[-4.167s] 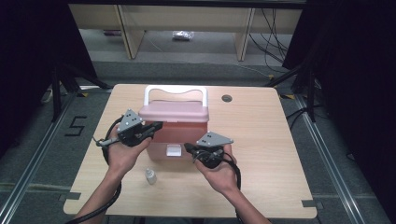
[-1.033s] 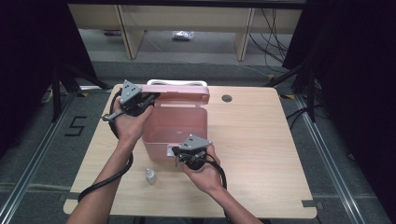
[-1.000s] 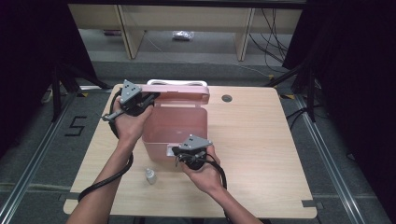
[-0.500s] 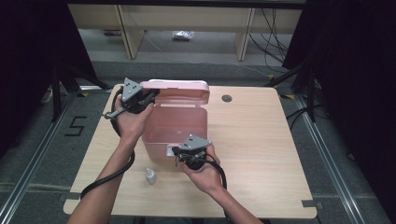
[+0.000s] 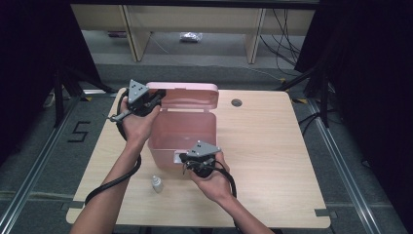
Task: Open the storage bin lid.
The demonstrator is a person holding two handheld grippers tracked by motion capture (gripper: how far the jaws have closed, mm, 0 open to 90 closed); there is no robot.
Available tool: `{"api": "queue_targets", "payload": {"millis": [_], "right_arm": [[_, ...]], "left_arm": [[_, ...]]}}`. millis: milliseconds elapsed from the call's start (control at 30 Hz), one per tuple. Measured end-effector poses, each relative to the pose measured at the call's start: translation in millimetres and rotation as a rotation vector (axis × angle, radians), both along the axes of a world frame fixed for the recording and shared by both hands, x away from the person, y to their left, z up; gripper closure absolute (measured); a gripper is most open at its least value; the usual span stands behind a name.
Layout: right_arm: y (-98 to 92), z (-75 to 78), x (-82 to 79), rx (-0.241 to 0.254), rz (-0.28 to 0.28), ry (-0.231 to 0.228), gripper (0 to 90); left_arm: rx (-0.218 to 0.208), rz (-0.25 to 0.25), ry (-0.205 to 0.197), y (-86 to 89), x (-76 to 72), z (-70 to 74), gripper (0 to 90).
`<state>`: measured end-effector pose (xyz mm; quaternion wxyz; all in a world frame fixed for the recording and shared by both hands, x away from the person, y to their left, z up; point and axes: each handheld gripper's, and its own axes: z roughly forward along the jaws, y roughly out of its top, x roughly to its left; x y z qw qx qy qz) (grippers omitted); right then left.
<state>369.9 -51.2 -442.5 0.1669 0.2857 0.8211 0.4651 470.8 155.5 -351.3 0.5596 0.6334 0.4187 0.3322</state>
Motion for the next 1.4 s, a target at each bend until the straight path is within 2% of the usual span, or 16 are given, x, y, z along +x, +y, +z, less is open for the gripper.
{"api": "queue_targets", "payload": {"millis": [167,200,867,1400], "right_arm": [[0.3,0.2,0.0,0.001,0.001,0.003,90.0],[0.3,0.2,0.2,0.0,0.003,0.001,90.0],[0.3,1.0,-0.3,-0.005,-0.001,0.011,90.0],[0.6,0.6,0.0,-0.004,-0.001,0.0,90.0]], "left_arm": [[0.003,0.004,0.003,-0.6,3.2,0.6,90.0],[-0.008,0.005,0.015,-1.5,3.4,0.3,90.0],[0.009,0.021,0.034,-3.1,16.0,-0.4,90.0],[0.019,0.034,0.053,-5.4,27.1,-2.3,90.0]]}}
